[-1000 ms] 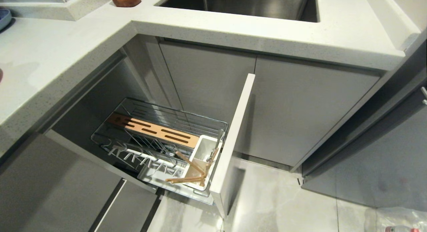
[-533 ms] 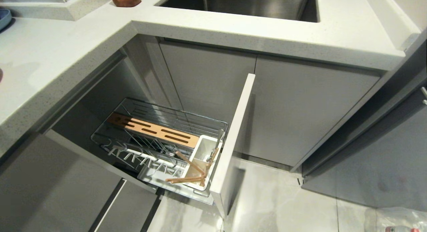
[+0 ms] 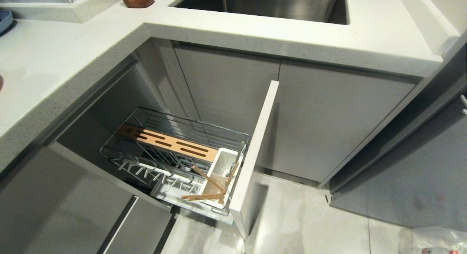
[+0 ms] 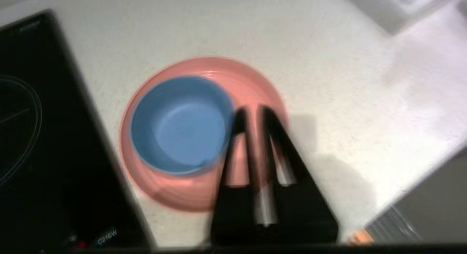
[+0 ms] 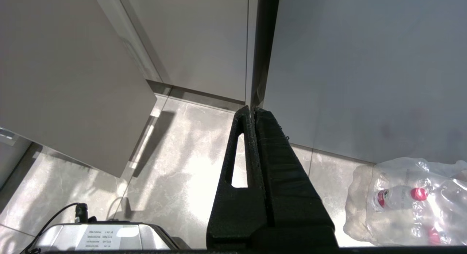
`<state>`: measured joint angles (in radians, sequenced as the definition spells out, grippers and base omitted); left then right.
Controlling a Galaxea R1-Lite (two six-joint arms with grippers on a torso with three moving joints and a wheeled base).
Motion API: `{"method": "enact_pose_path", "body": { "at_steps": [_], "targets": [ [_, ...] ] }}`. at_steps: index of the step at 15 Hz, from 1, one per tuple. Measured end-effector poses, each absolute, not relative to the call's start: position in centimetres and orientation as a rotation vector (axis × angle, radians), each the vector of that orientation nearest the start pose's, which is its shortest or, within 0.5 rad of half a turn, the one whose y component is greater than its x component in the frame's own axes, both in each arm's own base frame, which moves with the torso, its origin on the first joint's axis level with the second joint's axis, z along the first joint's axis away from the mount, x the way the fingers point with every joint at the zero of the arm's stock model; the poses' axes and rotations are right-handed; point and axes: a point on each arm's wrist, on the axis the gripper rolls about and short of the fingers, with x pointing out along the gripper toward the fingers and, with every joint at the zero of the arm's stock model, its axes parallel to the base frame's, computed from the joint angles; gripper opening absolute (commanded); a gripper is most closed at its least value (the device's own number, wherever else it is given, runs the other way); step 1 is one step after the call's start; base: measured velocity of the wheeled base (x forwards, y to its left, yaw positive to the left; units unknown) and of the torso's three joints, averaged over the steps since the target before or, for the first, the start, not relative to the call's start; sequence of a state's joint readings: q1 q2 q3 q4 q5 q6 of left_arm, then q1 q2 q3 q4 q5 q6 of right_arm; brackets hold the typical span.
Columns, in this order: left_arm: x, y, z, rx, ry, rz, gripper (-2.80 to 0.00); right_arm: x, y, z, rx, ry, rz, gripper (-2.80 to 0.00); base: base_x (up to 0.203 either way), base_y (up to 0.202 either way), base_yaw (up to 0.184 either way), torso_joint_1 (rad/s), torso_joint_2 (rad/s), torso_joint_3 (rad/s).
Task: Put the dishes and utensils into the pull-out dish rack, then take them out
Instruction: Take the chopsticks out of the cupboard
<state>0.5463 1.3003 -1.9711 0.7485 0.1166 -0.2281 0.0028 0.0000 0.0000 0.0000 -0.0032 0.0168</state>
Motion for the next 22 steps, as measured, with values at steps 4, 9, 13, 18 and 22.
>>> {"method": "enact_pose_path", "body": {
  "at_steps": [4,9,13,18,22],
  "targets": [
    [5.5,2.4,45.7,-0.300,-0.109,0.480,-2.80,-2.3,0.0,7.5,0.017,0.000,0.000,-2.80,0.000,0.000,0.000,0.000,0.00,0.000],
    [3.3,0.3,44.3,-0.385,-0.052,0.138,-2.80,-2.3,0.0,7.5,0.017,0.000,0.000,-2.80,0.000,0.000,0.000,0.000,0.00,0.000],
    [6.0,-1.2,41.8,-0.482,0.138,-0.049,-2.80,-2.3,0.0,7.5,0.017,0.000,0.000,-2.80,0.000,0.000,0.000,0.000,0.00,0.000],
    [11.1,-5.3,38.5,-0.515,0.416,-0.167,-2.80,-2.3,0.0,7.5,0.017,0.000,0.000,-2.80,0.000,0.000,0.000,0.000,0.00,0.000],
    [15.3,-8.8,33.8,-0.469,0.678,-0.127,-2.80,-2.3,0.0,7.5,0.017,0.000,0.000,-2.80,0.000,0.000,0.000,0.000,0.00,0.000]
  ]
}}
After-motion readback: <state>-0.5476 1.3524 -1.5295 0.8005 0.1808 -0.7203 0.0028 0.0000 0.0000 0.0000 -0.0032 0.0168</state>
